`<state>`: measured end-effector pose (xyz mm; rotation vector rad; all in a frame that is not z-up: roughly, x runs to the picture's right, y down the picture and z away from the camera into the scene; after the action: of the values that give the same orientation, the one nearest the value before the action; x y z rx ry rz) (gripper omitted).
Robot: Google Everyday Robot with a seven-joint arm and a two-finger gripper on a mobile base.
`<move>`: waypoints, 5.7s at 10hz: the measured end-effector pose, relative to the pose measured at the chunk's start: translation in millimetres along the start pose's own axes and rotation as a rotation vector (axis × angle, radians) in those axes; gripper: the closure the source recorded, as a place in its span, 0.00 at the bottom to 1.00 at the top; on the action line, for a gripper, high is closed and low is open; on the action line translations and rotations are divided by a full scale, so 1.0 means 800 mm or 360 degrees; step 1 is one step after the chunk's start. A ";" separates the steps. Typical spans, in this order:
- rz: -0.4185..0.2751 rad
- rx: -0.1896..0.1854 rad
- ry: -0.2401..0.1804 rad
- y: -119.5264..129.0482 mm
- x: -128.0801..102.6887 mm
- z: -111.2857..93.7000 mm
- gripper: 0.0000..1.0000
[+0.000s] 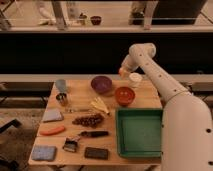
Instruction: Place apple in paper cup
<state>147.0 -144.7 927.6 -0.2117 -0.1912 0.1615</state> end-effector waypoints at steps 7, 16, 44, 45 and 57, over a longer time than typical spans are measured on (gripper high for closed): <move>0.0062 0.0089 0.0132 0.004 0.002 -0.024 0.99; 0.0511 0.0276 -0.0029 0.040 0.057 -0.056 0.99; 0.0459 0.0065 -0.0100 0.003 0.065 -0.021 0.64; 0.0462 0.0063 -0.0092 0.004 0.066 -0.022 0.55; 0.0469 0.0064 -0.0018 0.006 0.071 -0.015 0.20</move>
<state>203.5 -132.0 924.6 -0.1981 -0.1674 0.4592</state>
